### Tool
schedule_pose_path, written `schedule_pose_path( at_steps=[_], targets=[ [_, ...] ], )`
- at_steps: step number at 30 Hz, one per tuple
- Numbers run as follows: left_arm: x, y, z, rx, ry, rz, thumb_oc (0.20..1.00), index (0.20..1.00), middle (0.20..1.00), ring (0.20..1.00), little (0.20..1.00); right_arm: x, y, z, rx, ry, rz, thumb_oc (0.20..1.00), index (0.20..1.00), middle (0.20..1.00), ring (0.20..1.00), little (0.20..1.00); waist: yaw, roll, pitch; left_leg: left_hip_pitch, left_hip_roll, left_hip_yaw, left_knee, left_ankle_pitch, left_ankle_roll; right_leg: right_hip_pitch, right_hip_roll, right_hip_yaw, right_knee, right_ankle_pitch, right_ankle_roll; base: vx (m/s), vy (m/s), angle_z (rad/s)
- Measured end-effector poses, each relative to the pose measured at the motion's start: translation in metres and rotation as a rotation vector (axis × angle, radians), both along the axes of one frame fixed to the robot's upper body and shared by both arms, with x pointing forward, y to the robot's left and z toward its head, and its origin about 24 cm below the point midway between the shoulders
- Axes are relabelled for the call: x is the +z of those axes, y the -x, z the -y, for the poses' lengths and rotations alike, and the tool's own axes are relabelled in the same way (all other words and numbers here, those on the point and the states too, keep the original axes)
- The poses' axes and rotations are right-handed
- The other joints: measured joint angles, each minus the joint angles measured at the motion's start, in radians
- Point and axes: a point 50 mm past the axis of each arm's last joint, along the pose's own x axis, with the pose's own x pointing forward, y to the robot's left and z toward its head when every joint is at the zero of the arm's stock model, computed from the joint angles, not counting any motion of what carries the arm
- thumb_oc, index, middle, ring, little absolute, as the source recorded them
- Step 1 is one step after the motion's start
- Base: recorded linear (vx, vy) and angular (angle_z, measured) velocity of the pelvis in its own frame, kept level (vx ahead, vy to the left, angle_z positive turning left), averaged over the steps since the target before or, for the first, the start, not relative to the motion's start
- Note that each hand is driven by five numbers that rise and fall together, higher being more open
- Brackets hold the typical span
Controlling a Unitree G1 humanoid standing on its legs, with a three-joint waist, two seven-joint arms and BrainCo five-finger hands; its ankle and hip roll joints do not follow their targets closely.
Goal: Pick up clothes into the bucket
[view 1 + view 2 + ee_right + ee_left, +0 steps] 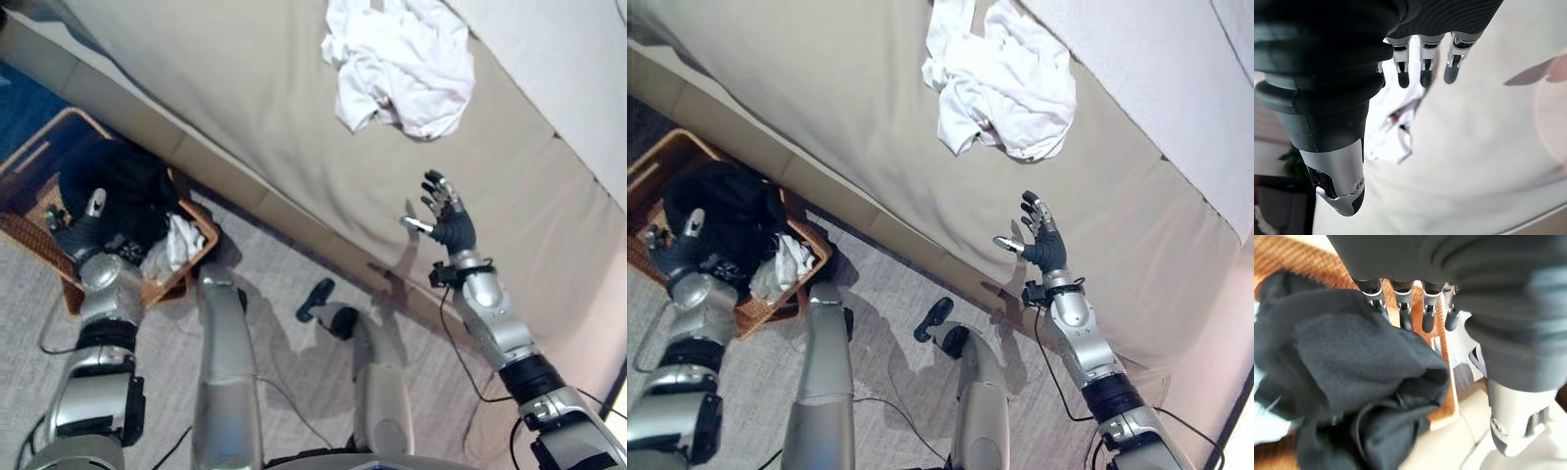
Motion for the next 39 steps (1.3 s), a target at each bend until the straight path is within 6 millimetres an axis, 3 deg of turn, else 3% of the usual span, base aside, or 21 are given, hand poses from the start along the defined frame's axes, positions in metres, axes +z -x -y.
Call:
schedule_pose_path(
  at_steps=[5, 8, 13, 18, 19, 20, 25, 29, 34, 36, 39],
  targets=[
    [-0.005, 0.024, 0.040, -0.087, -0.019, 0.113, 1.000, 1.000, 1.000, 1.000, 1.000, -0.011, 0.009, 0.020, -0.122, -0.061, -0.027, 1.000, 1.000, 1.000, 1.000, 1.000, 0.052, 0.005, -0.001, 0.114, -0.003, 0.011, -0.083, 0.012, 0.004, 0.111, 0.011, -0.017, -0.082, 0.012, 0.018, 0.03, -0.022, 0.07],
    [0.006, 0.035, 0.044, -0.108, -0.215, 0.107, 1.000, 1.000, 1.000, 1.000, 1.000, -0.018, 0.014, 0.030, -0.174, -0.077, -0.050, 1.000, 1.000, 1.000, 1.000, 1.000, 0.084, 0.014, -0.005, 0.197, 0.003, 0.022, -0.118, 0.017, 0.003, 0.196, 0.027, -0.019, -0.147, 0.028, 0.025, 0.05, -0.023, -0.01],
    [0.035, 0.032, 0.054, -0.216, -0.564, 0.115, 1.000, 1.000, 1.000, 1.000, 1.000, -0.024, 0.013, 0.036, -0.218, -0.057, -0.067, 1.000, 1.000, 1.000, 1.000, 1.000, 0.102, 0.034, -0.016, 0.333, 0.016, 0.076, -0.166, 0.018, 0.004, 0.320, 0.050, 0.009, -0.261, 0.084, 0.037, 0.03, 0.026, -0.21],
    [0.034, 0.022, 0.083, -0.425, -0.661, 0.141, 1.000, 1.000, 1.000, 1.000, 1.000, -0.036, 0.011, 0.035, -0.242, 0.004, -0.112, 1.000, 1.000, 1.000, 1.000, 1.000, 0.086, 0.077, -0.073, 0.402, 0.014, 0.130, -0.177, 0.015, 0.008, 0.369, 0.056, 0.060, -0.334, 0.139, 0.049, -0.03, 0.076, -0.34],
    [0.033, 0.020, 0.092, -0.480, -0.662, 0.154, 1.000, 1.000, 1.000, 1.000, 1.000, -0.037, 0.007, 0.032, -0.245, 0.023, -0.117, 1.000, 1.000, 1.000, 1.000, 1.000, 0.059, 0.089, -0.082, 0.426, 0.015, 0.148, -0.184, 0.012, 0.012, 0.385, 0.049, 0.073, -0.357, 0.153, 0.047, 0.01, 0.071, -0.34],
    [0.030, 0.021, 0.094, -0.503, -0.669, 0.144, 1.000, 1.000, 1.000, 1.000, 1.000, -0.040, 0.004, 0.029, -0.246, 0.024, -0.129, 1.000, 1.000, 1.000, 1.000, 1.000, 0.064, 0.089, -0.084, 0.443, 0.017, 0.164, -0.190, 0.012, 0.013, 0.388, 0.052, 0.093, -0.366, 0.162, 0.047, 0.01, 0.088, -0.56],
    [0.014, 0.017, 0.116, -0.643, -0.661, 0.116, 1.000, 1.000, 1.000, 1.000, 1.000, -0.036, -0.012, 0.008, -0.216, 0.101, -0.129, 1.000, 1.000, 1.000, 1.000, 1.000, 0.009, 0.147, -0.126, 0.492, 0.023, 0.250, -0.196, -0.007, 0.026, 0.401, 0.055, 0.176, -0.435, 0.218, 0.043, -0.02, 0.066, -0.50],
    [-0.005, 0.016, 0.125, -0.715, -0.635, 0.059, 1.000, 1.000, 1.000, 1.000, 1.000, -0.028, -0.027, -0.002, -0.219, 0.220, -0.114, 1.000, 1.000, 1.000, 1.000, 1.000, -0.016, 0.175, -0.136, 0.517, 0.031, 0.337, -0.193, -0.028, 0.033, 0.360, 0.047, 0.261, -0.462, 0.251, 0.034, -0.09, 0.034, -0.58],
    [-0.023, 0.016, 0.140, -0.761, -0.539, 0.028, 1.000, 1.000, 1.000, 1.000, 1.000, -0.014, -0.040, 0.000, -0.264, 0.342, -0.082, 1.000, 1.000, 1.000, 1.000, 1.000, -0.035, 0.218, -0.107, 0.474, 0.035, 0.351, -0.177, -0.024, 0.041, 0.307, 0.046, 0.285, -0.448, 0.267, 0.033, -0.11, 0.005, -0.16],
    [-0.025, 0.014, 0.147, -0.784, -0.525, 0.029, 1.000, 1.000, 1.000, 1.000, 1.000, 0.016, -0.057, 0.003, -0.307, 0.414, -0.007, 1.000, 1.000, 1.000, 1.000, 1.000, -0.037, 0.257, -0.056, 0.427, 0.033, 0.354, -0.143, -0.019, 0.051, 0.245, 0.039, 0.306, -0.392, 0.270, 0.030, -0.11, 0.004, -0.03],
    [-0.023, 0.012, 0.150, -0.793, -0.528, 0.039, 1.000, 1.000, 1.000, 1.000, 1.000, 0.050, -0.070, 0.008, -0.356, 0.461, 0.086, 1.000, 1.000, 1.000, 1.000, 1.000, -0.039, 0.290, 0.013, 0.390, 0.032, 0.357, -0.114, -0.018, 0.053, 0.193, 0.028, 0.319, -0.344, 0.265, 0.029, -0.11, -0.011, -0.03]
  ],
)
